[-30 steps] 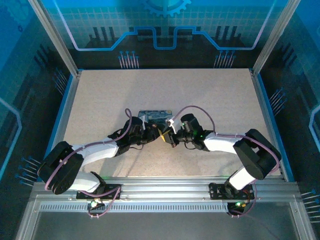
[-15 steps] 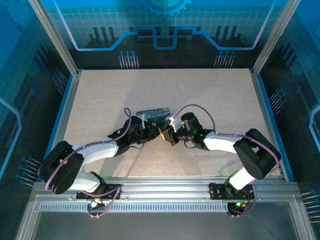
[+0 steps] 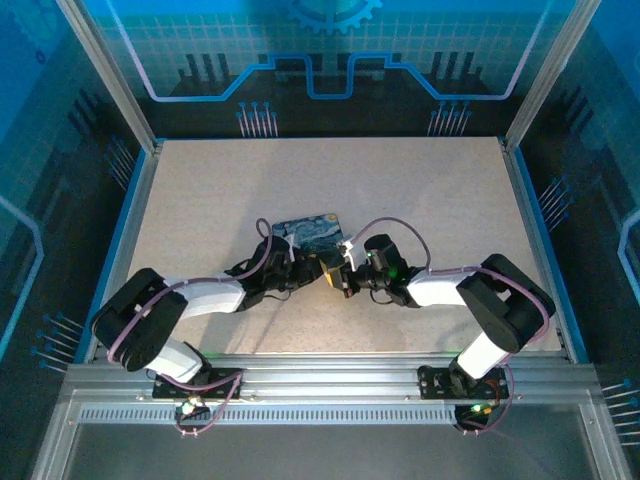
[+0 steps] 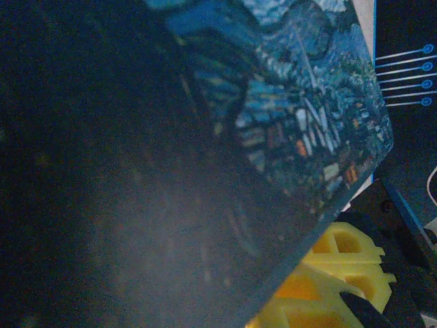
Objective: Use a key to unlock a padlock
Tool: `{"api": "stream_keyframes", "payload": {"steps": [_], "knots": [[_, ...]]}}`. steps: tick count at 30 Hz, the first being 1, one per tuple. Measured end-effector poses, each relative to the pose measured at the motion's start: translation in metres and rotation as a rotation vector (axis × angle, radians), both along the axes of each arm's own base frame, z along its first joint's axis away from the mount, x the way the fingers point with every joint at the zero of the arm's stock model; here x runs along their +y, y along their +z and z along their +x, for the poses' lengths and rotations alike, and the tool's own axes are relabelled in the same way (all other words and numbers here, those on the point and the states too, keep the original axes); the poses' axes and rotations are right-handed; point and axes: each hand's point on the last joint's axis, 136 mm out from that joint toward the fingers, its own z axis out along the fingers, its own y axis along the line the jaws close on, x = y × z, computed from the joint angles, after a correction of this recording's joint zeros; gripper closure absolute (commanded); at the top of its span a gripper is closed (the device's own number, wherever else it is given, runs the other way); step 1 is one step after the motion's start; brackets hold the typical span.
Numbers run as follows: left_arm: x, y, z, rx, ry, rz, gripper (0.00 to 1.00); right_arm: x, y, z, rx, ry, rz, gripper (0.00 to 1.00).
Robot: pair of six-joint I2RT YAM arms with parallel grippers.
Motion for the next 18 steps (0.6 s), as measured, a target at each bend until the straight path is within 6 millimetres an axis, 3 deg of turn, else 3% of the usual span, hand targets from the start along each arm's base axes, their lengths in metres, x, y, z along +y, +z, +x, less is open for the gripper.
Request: {"api": "stream_keyframes", "payload": {"steps": [11,18], "knots": [[-0.001,-0.007,-0.003,0.02,0.0,-0.021,0.65,0.0,-0.006,-0.006,0.073,-0.031,0.02,1.0],[0.005,-0.011,-0.007,0.035,0.01,-0.023,0.54,0.001,-0.022,-0.014,0.156,-0.034,0.01,1.0]]}}
